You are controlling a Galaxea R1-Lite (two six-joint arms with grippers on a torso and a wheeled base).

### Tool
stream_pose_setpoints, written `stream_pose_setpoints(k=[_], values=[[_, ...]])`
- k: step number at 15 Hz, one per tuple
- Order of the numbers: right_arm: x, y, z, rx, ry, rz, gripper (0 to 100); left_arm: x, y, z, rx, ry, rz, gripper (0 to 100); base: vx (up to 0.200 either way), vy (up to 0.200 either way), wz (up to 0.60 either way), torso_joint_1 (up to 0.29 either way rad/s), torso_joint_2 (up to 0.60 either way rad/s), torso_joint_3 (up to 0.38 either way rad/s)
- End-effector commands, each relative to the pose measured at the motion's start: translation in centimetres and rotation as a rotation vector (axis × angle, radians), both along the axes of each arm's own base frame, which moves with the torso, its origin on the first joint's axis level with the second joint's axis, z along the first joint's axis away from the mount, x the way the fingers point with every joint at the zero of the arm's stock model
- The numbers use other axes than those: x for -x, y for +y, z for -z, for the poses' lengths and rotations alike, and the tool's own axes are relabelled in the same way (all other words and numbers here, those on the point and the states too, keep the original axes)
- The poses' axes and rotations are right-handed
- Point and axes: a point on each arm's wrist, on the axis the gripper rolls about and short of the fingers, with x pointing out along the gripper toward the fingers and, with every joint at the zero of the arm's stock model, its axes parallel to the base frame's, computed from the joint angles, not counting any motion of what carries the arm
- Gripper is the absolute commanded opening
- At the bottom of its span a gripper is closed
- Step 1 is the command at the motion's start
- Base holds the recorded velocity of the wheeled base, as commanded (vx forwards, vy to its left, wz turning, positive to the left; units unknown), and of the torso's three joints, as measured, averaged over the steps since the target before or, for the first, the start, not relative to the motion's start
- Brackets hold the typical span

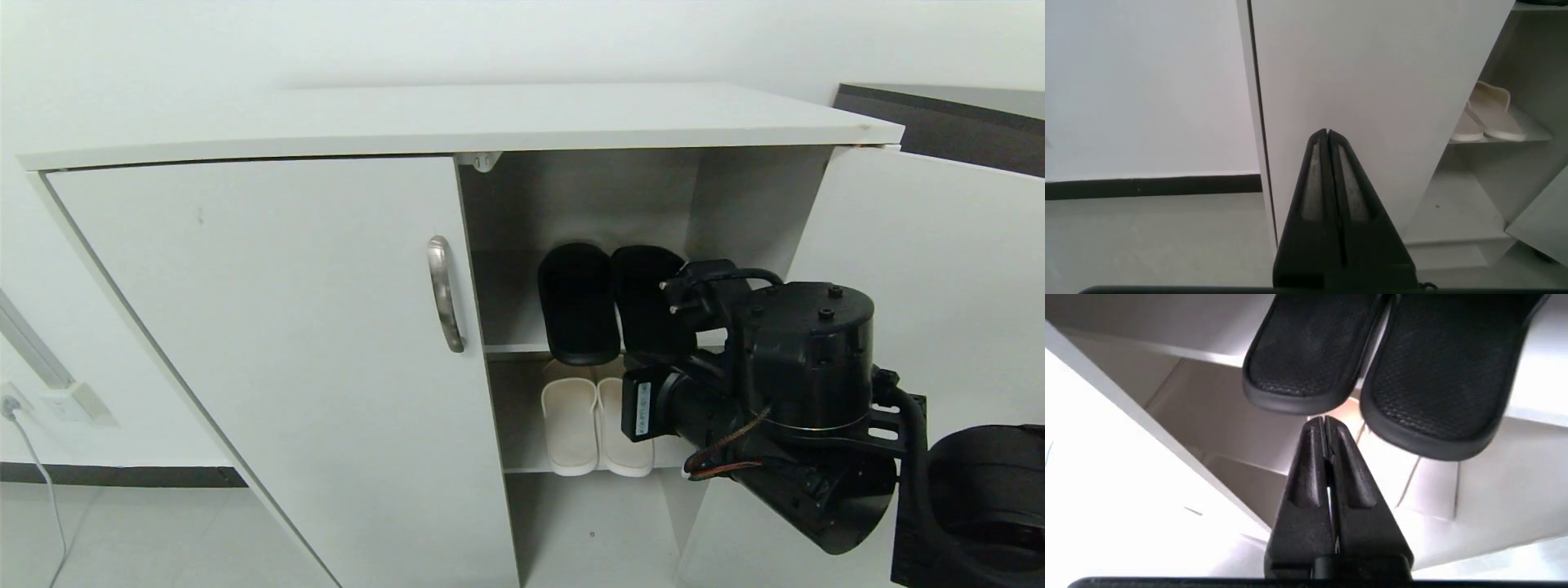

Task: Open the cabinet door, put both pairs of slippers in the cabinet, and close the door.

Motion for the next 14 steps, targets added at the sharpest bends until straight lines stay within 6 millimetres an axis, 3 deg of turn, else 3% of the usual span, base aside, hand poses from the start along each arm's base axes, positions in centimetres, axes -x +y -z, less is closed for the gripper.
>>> stream_pose_setpoints(k=[1, 2, 14], values=[[0.0, 0.2, 0.4, 0.008, 0.006, -0.003, 0, 0.0, 0.0, 0.0, 0.000, 0.001, -0.001, 0, 0.000, 0.000, 0.00, 0.000, 0.00, 0.000], [0.1, 0.3, 0.5, 0.011, 0.009, -0.006, 0, 0.0, 0.0, 0.0, 0.000, 0.001, -0.001, 0, 0.000, 0.000, 0.00, 0.000, 0.00, 0.000], [0.5, 0.3, 1.4, 0.044, 0.028, -0.020, 0, 0.0, 0.0, 0.0, 0.000, 0.001, 0.001, 0, -0.200, 0.000, 0.00, 0.002, 0.00, 0.004]])
